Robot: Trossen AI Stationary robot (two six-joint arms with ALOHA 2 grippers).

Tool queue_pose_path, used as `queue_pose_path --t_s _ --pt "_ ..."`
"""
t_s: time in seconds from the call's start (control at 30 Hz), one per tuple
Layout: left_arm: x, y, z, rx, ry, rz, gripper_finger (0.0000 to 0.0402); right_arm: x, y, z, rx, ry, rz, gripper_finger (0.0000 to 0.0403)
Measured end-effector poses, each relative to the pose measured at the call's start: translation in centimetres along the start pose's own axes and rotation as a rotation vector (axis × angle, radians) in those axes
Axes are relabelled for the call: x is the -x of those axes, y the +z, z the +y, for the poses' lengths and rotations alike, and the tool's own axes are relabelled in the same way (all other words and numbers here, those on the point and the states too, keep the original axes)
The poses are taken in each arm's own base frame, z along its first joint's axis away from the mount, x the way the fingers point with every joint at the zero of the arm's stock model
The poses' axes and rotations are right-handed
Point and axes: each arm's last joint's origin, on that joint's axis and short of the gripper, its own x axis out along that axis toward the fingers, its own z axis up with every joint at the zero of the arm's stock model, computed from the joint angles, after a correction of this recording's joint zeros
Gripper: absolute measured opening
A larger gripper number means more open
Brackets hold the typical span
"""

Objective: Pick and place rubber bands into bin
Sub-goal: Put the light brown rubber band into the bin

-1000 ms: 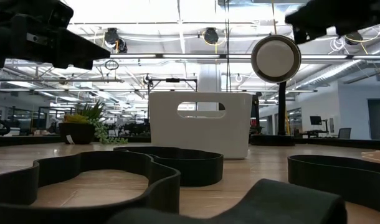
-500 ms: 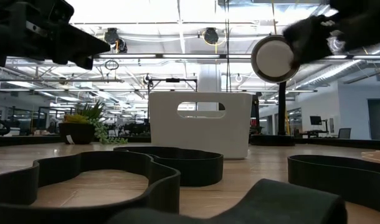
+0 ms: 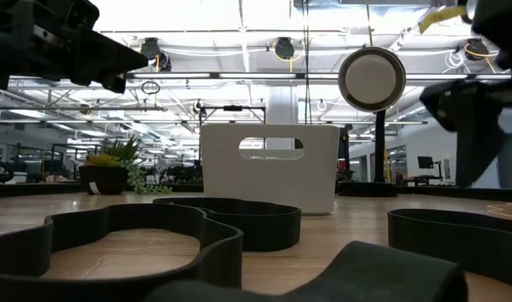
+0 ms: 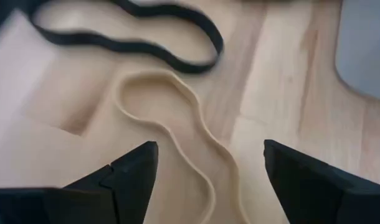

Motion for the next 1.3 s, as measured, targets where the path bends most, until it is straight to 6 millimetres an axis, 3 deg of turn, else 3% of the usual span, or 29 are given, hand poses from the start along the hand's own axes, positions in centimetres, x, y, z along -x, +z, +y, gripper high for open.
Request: queue_pose_path --t_s 0.3,0.43,0.6,0.83,0.9,1.03,1.3 --pt "0.0 0.0 0.0 0.018 -0.003 -0.001 0.0035 -2.2 -1.4 -0.1 -0.017 -0.028 0.12 0.0278" --pt "0.0 0.0 0.0 0.014 -0.003 -0.001 0.0035 -2.4 -1.7 -0.1 -0.017 -0.022 0.137 0.0256" --pt "0.0 0.0 0.0 0.014 -0.003 -0.001 0.0035 -2.5 -1.8 -0.2 -0.056 0.017 0.164 0.0182" --pt "0.0 0.0 0.0 0.013 -0.003 0.0 0.0035 -2.6 -1.4 -1.2 -0.099 0.029 0.155 0.0032" --pt "0.0 0.0 0.0 0.013 -0.003 0.0 0.0035 -2.2 -1.0 -1.6 -0.106 0.03 0.134 0.001" --pt "0.0 0.0 0.0 0.013 -0.003 0.001 0.0035 -0.8 -0.1 -2.4 -0.096 0.009 0.064 0.0017" --pt "0.0 -0.1 0.0 0.001 -0.004 0.011 0.0035 4.5 3.2 -4.5 0.003 -0.084 -0.229 0.0008"
